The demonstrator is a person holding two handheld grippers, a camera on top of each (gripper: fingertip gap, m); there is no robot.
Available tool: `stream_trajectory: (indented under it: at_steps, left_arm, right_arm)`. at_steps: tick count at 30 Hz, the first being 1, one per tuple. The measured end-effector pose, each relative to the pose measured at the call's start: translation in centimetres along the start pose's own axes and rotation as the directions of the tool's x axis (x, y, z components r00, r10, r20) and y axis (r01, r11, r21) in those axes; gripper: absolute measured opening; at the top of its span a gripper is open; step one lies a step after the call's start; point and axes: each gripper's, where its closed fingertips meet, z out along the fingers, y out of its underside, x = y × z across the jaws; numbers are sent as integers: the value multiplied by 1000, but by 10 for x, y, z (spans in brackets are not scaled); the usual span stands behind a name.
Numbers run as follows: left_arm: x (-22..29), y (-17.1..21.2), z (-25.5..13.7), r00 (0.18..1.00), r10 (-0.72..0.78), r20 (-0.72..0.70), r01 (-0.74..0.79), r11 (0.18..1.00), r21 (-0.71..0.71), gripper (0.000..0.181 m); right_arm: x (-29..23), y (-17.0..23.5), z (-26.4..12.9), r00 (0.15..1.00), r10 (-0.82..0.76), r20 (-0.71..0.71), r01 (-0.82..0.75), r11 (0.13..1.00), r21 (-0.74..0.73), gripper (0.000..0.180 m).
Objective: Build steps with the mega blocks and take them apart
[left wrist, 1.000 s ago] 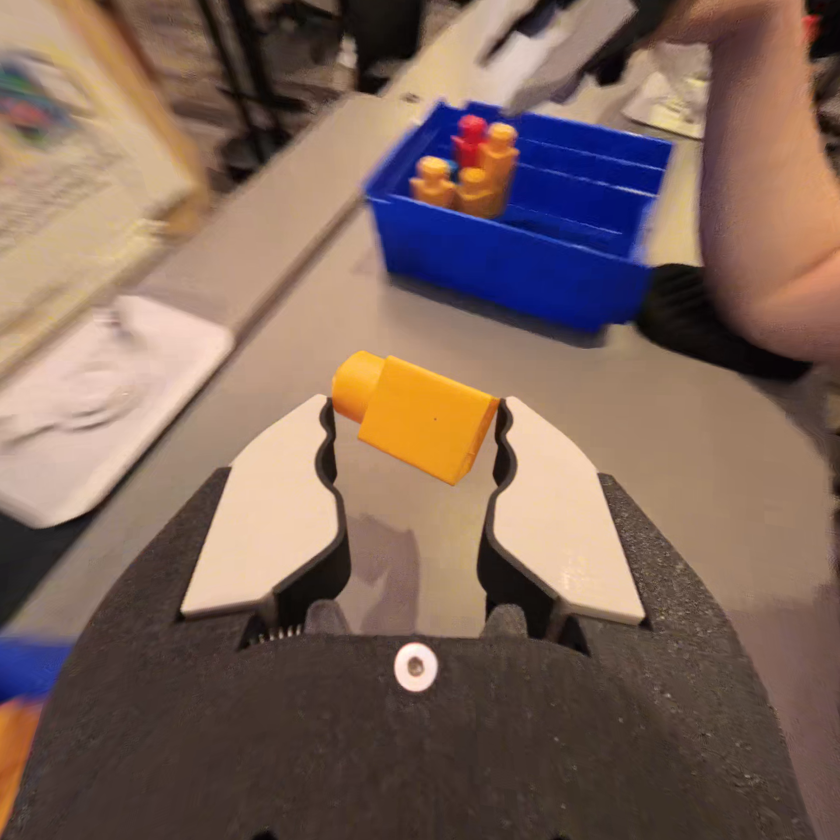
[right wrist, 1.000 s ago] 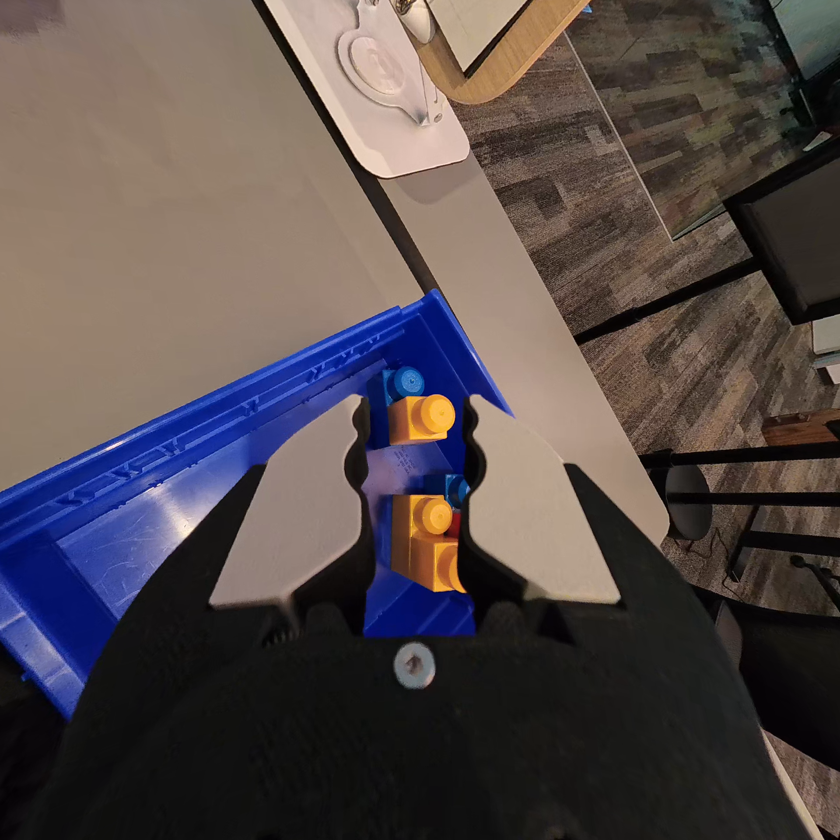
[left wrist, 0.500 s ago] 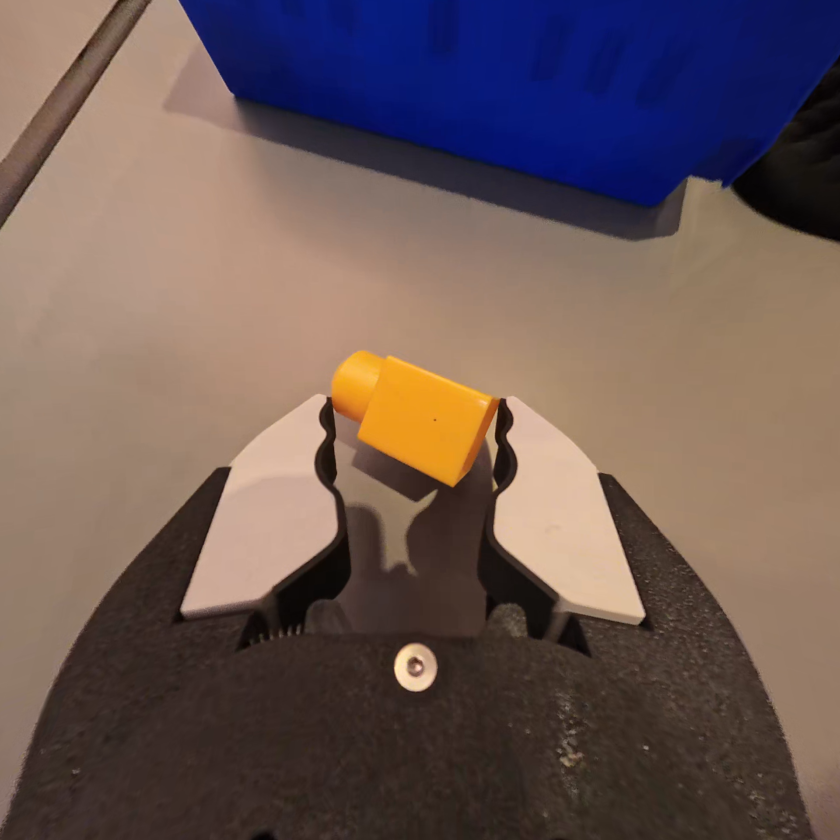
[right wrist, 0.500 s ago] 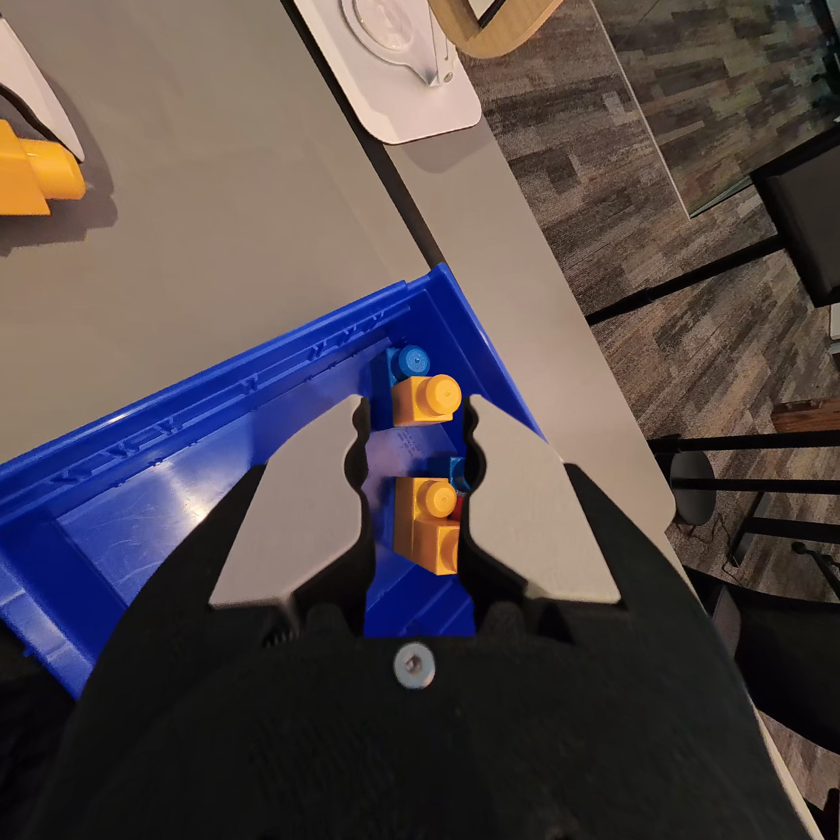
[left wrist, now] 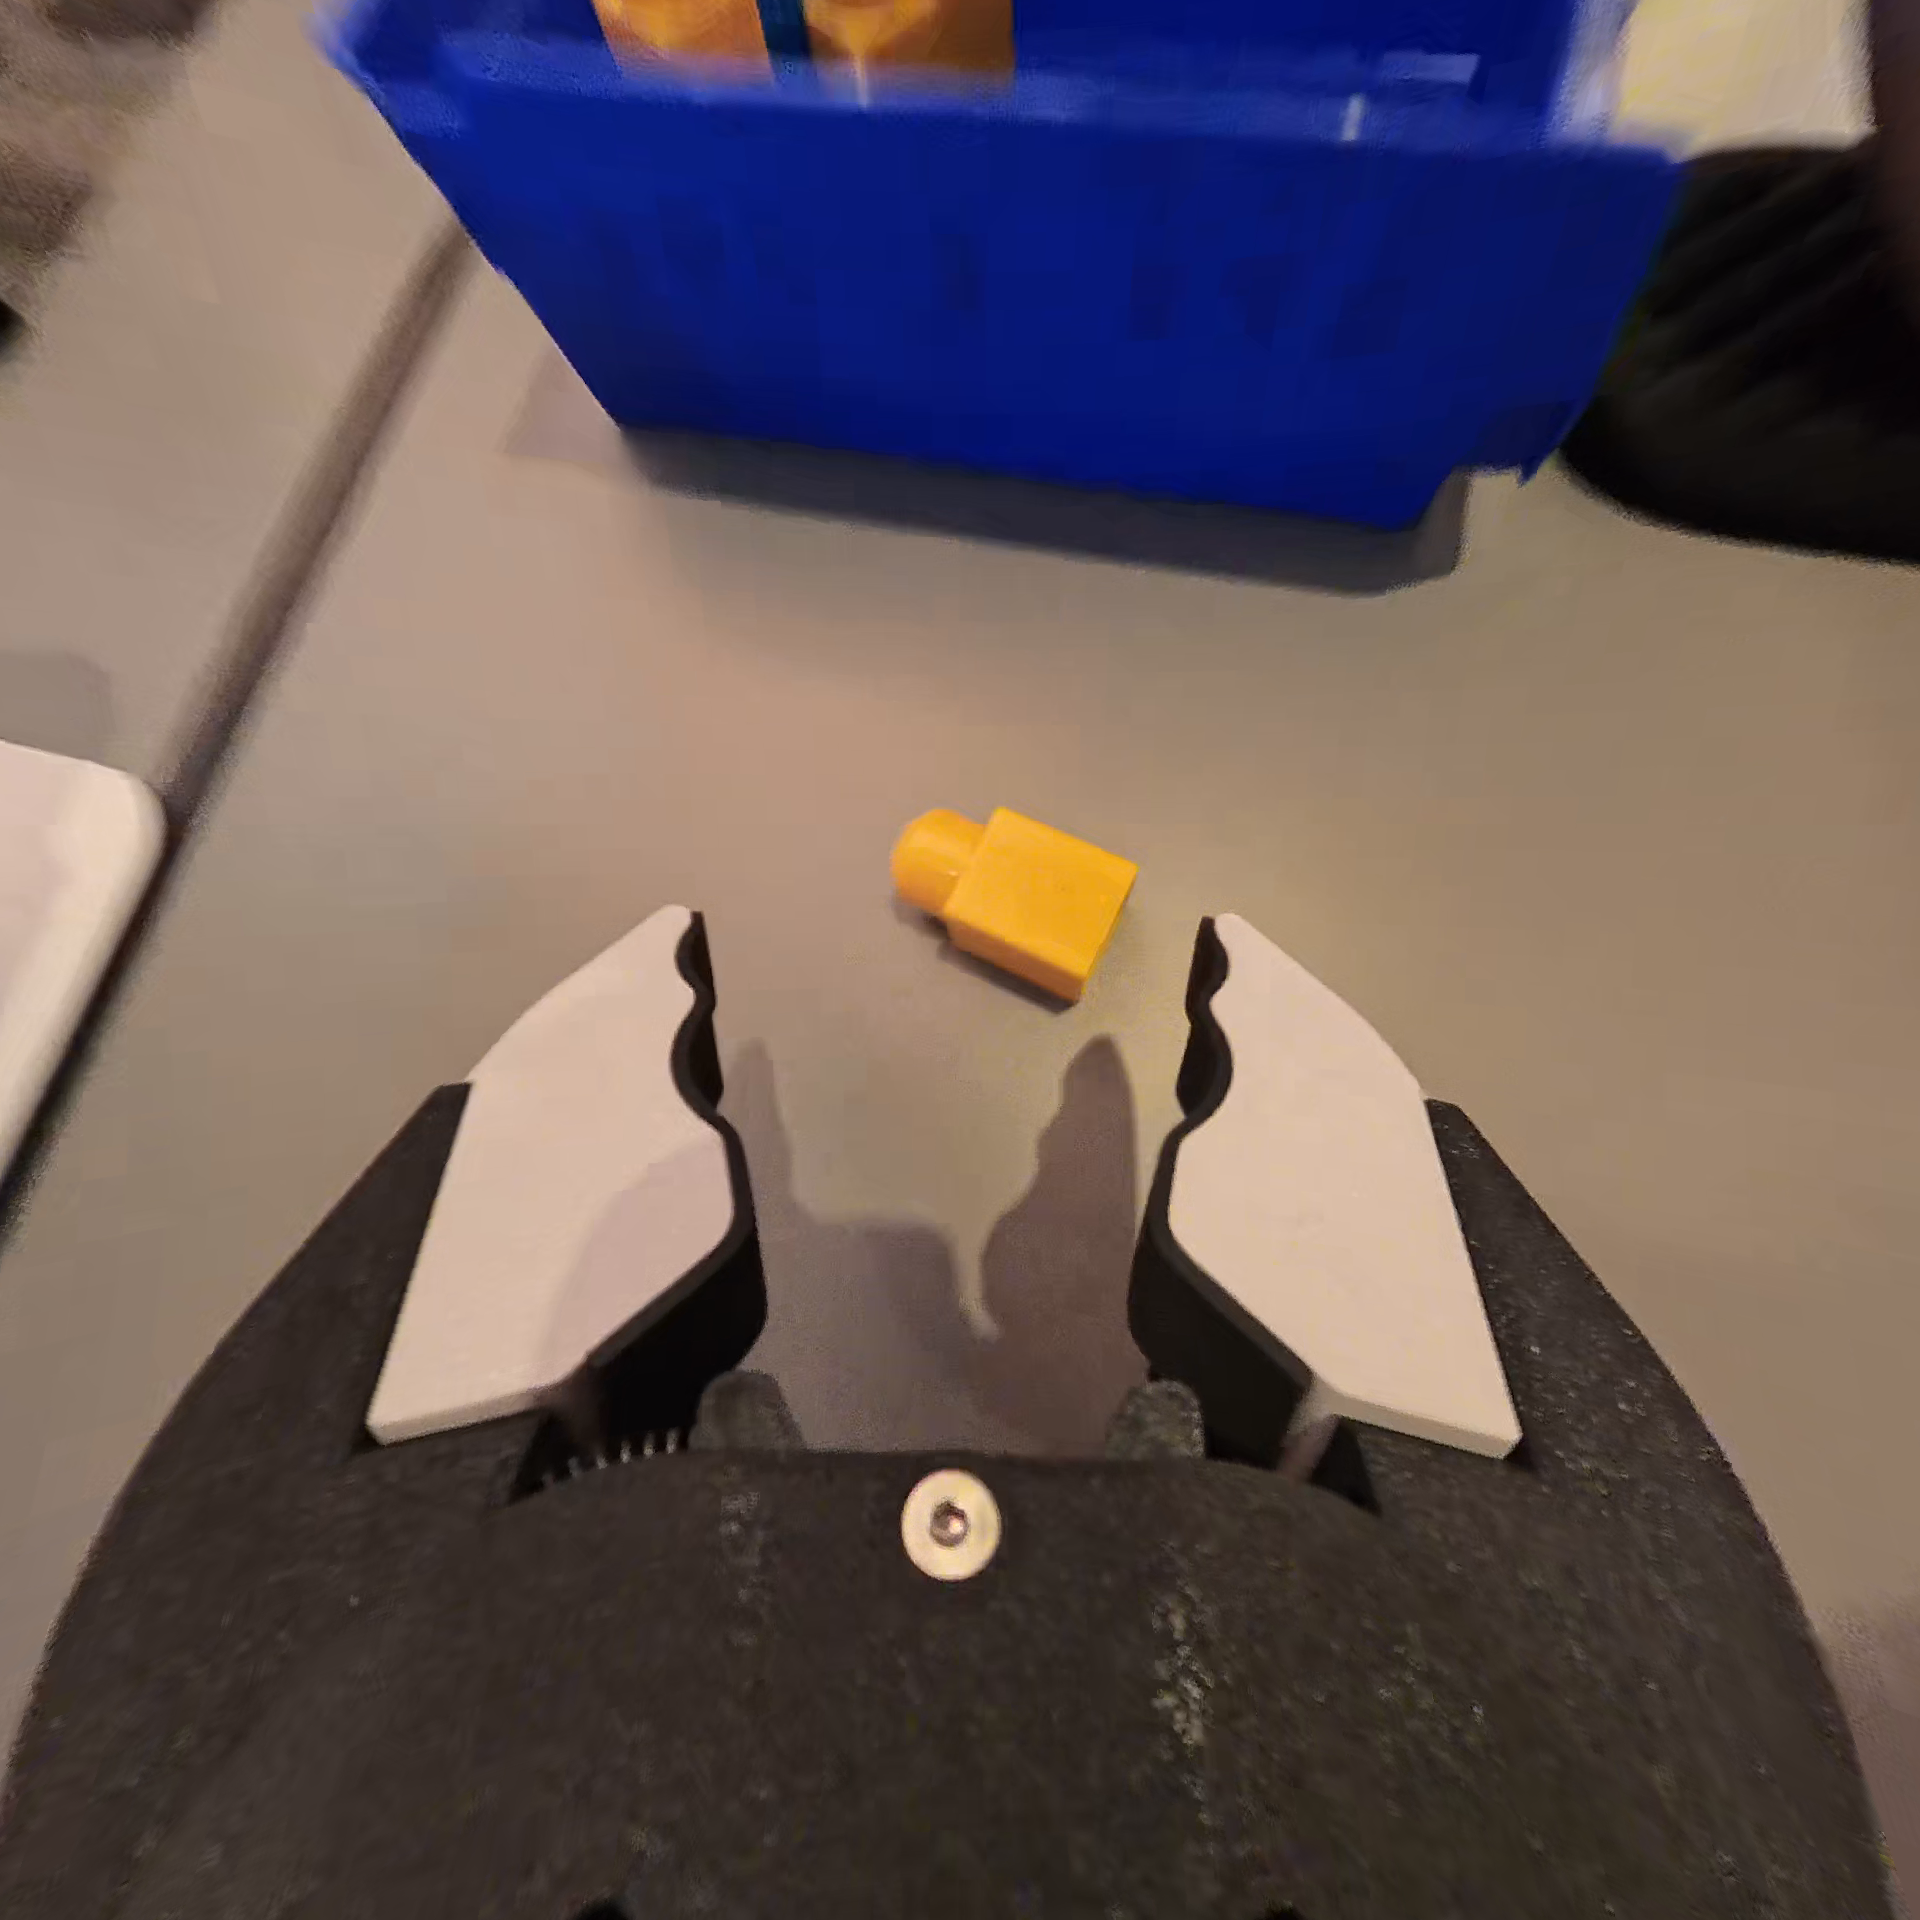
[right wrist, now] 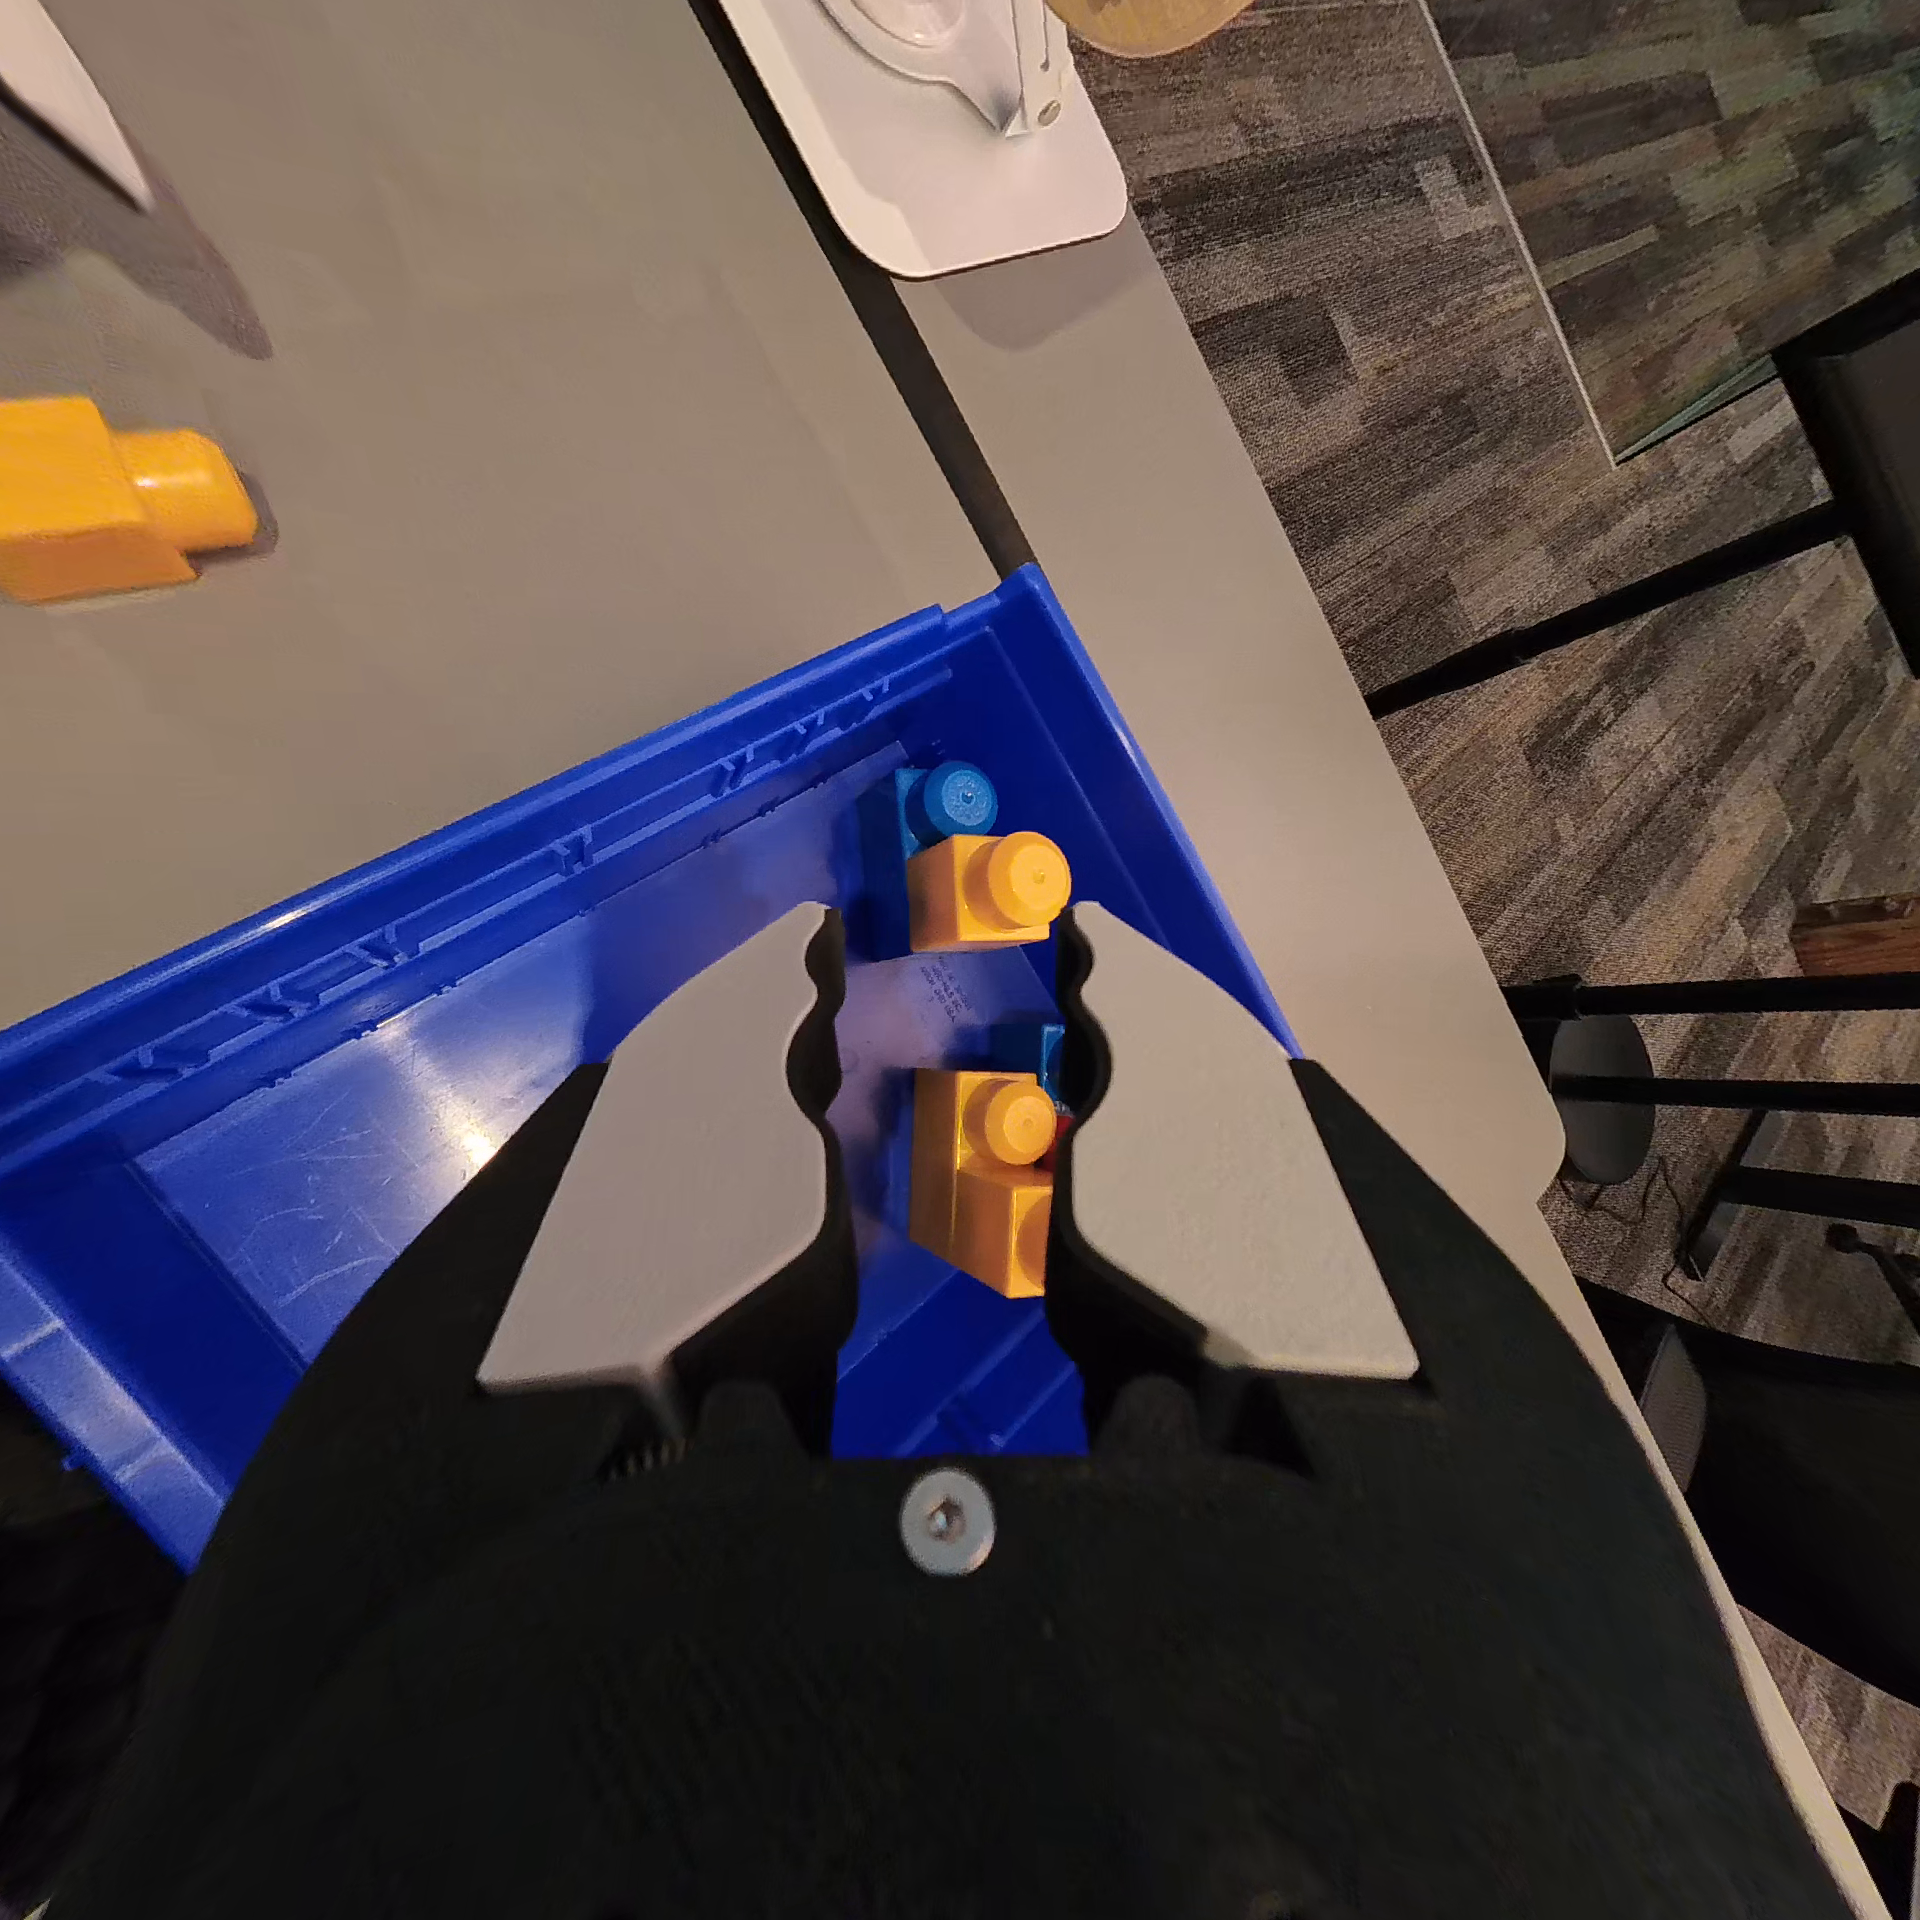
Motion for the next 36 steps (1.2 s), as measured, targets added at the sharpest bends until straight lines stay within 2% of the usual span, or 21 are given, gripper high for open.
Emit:
stream_trajectory:
  at_steps: [3, 5, 8, 11, 12, 14, 17, 22, 31, 36]
  left_arm:
    - [-21, -23, -81, 996, 44, 80, -48, 997, 54, 89]
    - [-42, -16, -136, 990, 17, 139, -29, 996, 89, 81]
    - [-66, 38, -196, 984, -46, 170, 44, 999, 17, 73]
    - [-96, 114, -225, 956, 5, 292, 40, 988, -146, 67]
    - [-99, 136, -226, 958, 21, 287, 38, 979, -199, 68]
    - [-100, 165, -218, 974, -37, 223, 87, 972, -218, 68]
    - [-112, 187, -197, 977, -119, 177, 159, 960, -230, 73]
    - [-118, 219, -166, 979, -158, 132, 193, 924, -331, 79]
    - [-125, 239, -144, 978, -172, 121, 205, 904, -374, 88]
    - [-122, 246, -141, 977, -185, 109, 214, 890, -403, 76]
  right_arm:
    - [0, 0, -1, 1000, 1, -2, -1, 1000, 0, 40]
    - [0, 0, 0, 1000, 2, 0, -2, 1000, 1, 40]
    - [-1, -1, 1, 1000, -4, 4, 4, 1000, -1, 40]
    - [-3, -1, 3, 1000, -7, 11, 7, 1000, -5, 40]
    - [-4, -1, 4, 1000, -7, 15, 8, 1000, -9, 40]
    - [-6, 1, 5, 1000, -8, 24, 9, 1000, -23, 40]
    - [-8, 3, 7, 999, -8, 33, 9, 999, -38, 40]
    - [-11, 5, 7, 999, -9, 48, 11, 999, -45, 40]
    - [-14, 9, 10, 997, -7, 76, 11, 998, -57, 40]
    - [-15, 9, 10, 997, -7, 82, 11, 998, -57, 40]
